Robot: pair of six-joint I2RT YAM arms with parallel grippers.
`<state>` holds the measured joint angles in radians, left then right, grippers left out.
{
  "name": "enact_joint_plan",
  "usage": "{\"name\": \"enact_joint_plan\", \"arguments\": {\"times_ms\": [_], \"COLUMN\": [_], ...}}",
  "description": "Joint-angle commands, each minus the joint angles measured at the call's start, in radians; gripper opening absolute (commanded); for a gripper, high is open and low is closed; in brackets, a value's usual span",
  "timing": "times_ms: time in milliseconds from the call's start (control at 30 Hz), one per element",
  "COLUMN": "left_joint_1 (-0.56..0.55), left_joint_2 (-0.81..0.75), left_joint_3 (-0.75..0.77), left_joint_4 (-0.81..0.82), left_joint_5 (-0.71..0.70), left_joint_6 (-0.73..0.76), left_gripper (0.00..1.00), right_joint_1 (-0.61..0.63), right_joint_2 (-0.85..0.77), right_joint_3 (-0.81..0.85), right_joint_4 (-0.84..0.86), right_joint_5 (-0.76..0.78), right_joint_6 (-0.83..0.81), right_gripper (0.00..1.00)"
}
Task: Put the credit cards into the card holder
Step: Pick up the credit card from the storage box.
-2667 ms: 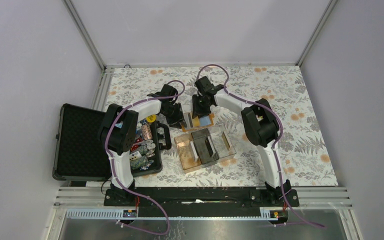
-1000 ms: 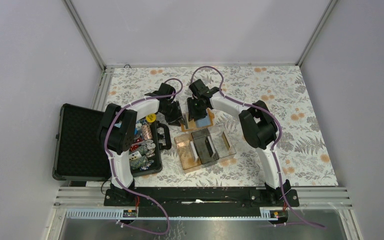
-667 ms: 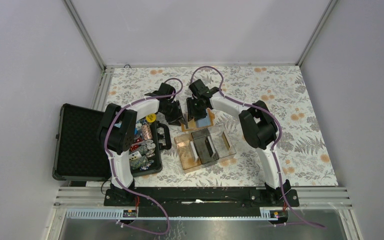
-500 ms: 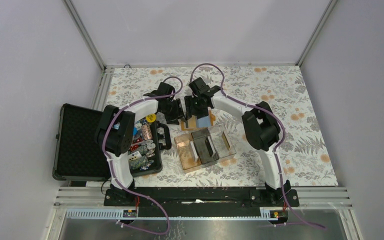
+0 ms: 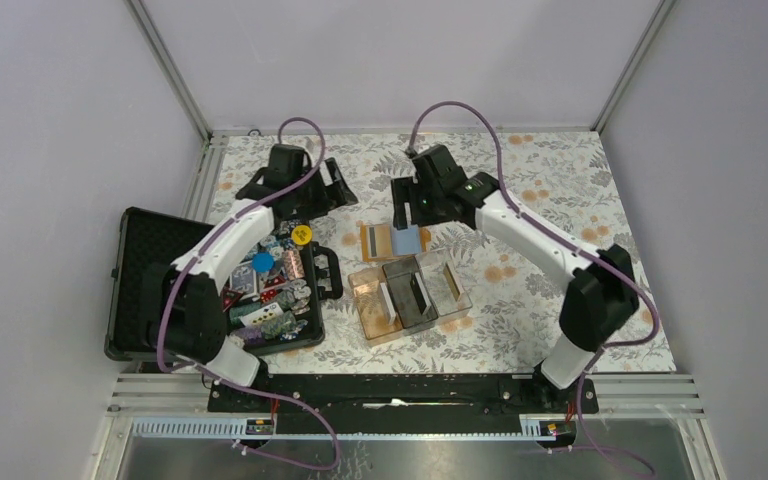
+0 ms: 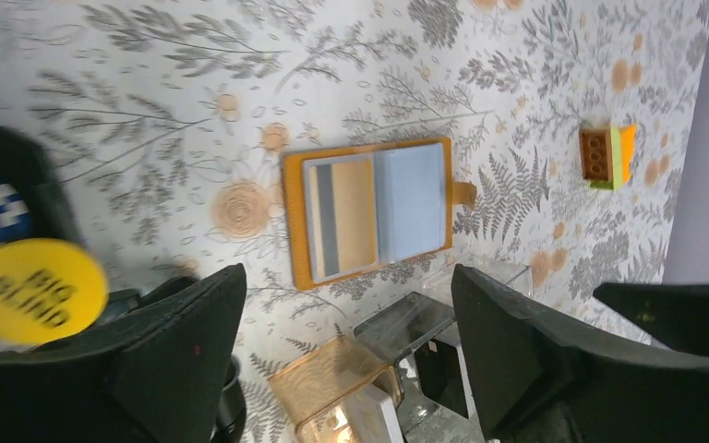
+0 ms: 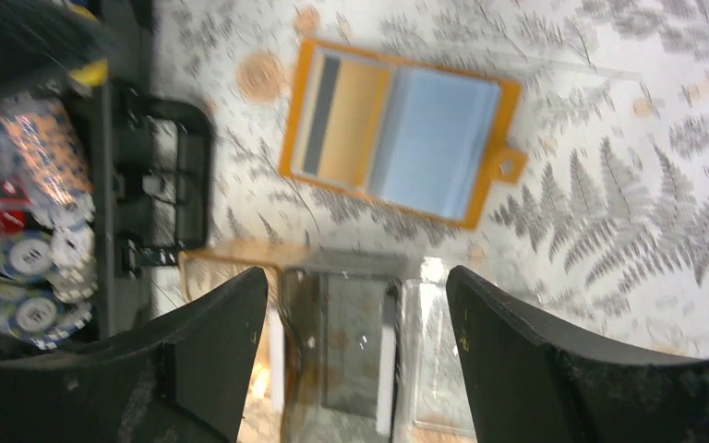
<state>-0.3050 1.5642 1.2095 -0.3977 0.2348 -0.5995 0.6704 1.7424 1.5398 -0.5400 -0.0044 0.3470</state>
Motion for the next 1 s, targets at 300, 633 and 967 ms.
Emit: {"name": "enact_joint_plan", "arguments": {"times_ms": [300, 633, 967], "left_joint_1": [0.074, 0.073, 0.075], "left_joint_2": [-0.352, -0.436, -0.423], "left_joint_3": [-0.016, -0.065, -0.071], "left_joint_4": [-0.151, -0.166, -0.162], "left_joint_5": [-0.08, -0.129, -0.083], "left_joint_6": [0.139, 0.18, 0.155], "left_gripper": [0.93, 0.97, 0.98], "right_joint_1": [0.107, 0.229, 0.248], "right_joint_2": [-0.361, -0.28, -0.136], "right_joint_3": [-0.404, -0.484, -0.471], "right_joint_4": [-0.042, 0.017, 0.044], "right_joint_5": [0.16, 0.256, 0.3], "right_joint_6": [0.051, 0.12, 0.131], "right_gripper": [0.72, 0.71, 0.71]}}
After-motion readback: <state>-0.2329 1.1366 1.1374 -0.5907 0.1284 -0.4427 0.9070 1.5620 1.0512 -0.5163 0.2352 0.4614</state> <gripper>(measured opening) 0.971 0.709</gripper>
